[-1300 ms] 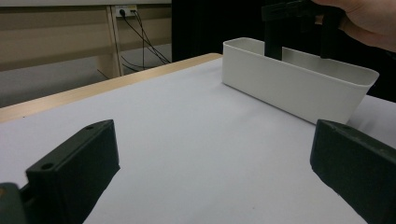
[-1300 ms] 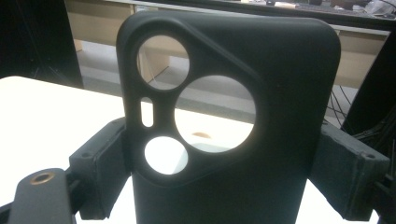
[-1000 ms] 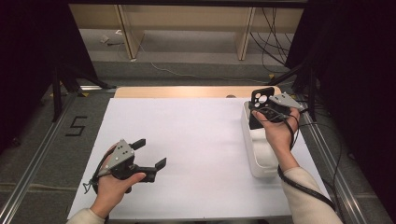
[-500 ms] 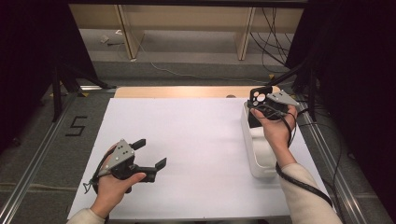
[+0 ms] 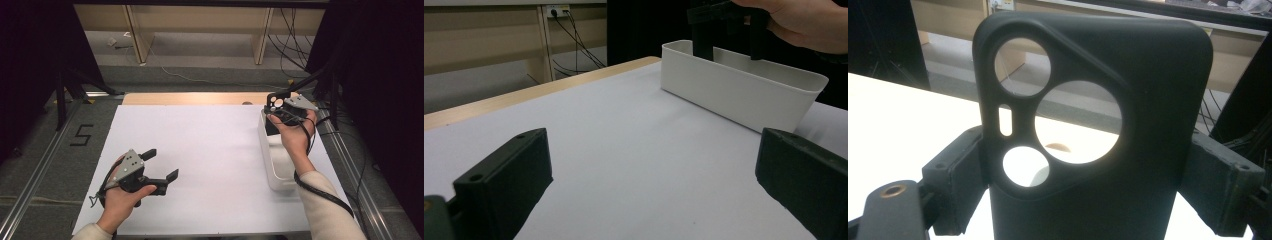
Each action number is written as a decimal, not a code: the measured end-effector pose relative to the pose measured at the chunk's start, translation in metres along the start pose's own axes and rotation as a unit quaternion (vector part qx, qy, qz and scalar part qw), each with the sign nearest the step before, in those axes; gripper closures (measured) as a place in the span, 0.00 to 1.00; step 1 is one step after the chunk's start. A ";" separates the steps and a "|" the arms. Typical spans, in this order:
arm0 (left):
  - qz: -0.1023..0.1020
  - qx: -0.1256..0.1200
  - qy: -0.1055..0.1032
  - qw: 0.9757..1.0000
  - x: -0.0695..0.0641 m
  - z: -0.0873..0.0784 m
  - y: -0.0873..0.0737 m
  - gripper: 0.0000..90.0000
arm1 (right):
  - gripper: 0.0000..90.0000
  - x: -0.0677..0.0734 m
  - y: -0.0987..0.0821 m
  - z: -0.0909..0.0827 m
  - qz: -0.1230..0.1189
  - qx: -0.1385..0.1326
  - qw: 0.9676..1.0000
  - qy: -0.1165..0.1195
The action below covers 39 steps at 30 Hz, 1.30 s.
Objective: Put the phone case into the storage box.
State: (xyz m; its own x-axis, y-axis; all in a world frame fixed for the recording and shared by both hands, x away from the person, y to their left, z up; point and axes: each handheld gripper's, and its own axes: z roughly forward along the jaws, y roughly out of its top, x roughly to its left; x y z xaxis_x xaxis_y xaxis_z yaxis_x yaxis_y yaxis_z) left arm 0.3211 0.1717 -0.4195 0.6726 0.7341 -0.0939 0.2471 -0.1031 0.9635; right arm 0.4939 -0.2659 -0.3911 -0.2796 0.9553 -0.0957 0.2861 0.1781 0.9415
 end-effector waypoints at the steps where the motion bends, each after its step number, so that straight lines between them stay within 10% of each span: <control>1: 0.000 0.000 0.000 1.000 0.000 0.000 0.000 0.01 | 0.17 0.000 0.000 0.001 0.001 0.001 1.000 -0.001; 39: 0.000 0.001 -0.001 1.000 0.000 0.001 -0.001 0.01 | 0.17 -0.006 0.006 0.021 -0.007 0.013 1.000 -0.003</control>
State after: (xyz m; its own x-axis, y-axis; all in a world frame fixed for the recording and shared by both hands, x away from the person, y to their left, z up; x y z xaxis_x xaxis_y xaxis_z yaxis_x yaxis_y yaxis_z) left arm 0.3217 0.1712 -0.4203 0.6746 0.7321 -0.0948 0.2481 -0.1039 0.9631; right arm 0.5168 -0.2656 -0.3920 -0.2780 0.9541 -0.1114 0.3064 0.1980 0.9311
